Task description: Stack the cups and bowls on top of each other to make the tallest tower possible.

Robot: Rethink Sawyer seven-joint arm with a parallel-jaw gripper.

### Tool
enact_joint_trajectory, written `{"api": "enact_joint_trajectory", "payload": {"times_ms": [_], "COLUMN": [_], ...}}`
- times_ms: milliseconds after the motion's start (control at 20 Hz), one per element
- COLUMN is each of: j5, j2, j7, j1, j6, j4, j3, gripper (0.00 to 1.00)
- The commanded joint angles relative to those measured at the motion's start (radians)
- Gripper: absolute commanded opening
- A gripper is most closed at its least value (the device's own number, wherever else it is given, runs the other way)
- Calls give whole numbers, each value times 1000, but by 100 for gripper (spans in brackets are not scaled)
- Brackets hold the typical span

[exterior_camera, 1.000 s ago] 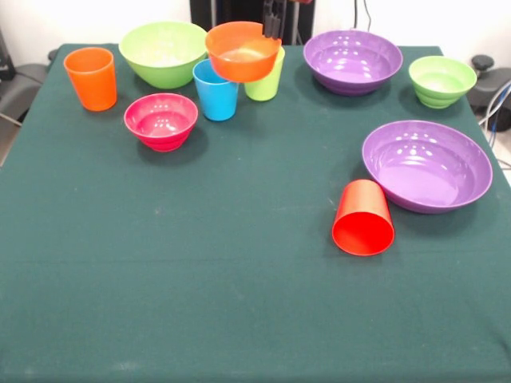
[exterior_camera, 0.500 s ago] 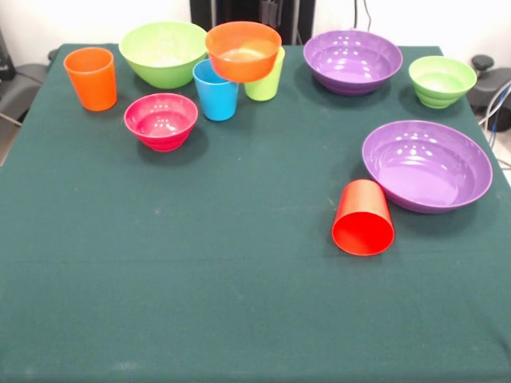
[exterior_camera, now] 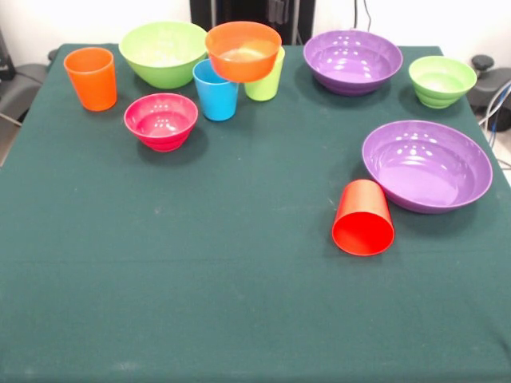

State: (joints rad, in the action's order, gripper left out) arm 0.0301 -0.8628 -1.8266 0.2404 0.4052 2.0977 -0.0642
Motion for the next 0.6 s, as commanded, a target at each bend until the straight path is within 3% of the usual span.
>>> {"api": "enact_joint_trajectory", "payload": {"times_ms": [50, 600], "j5": [35, 44], "j2": [5, -25], "j7": [-113, -128], "j1": [-20, -41], "j6": [137, 178], "j4": [-38, -38], "j3": [80, 71], "gripper": [0, 0]}}
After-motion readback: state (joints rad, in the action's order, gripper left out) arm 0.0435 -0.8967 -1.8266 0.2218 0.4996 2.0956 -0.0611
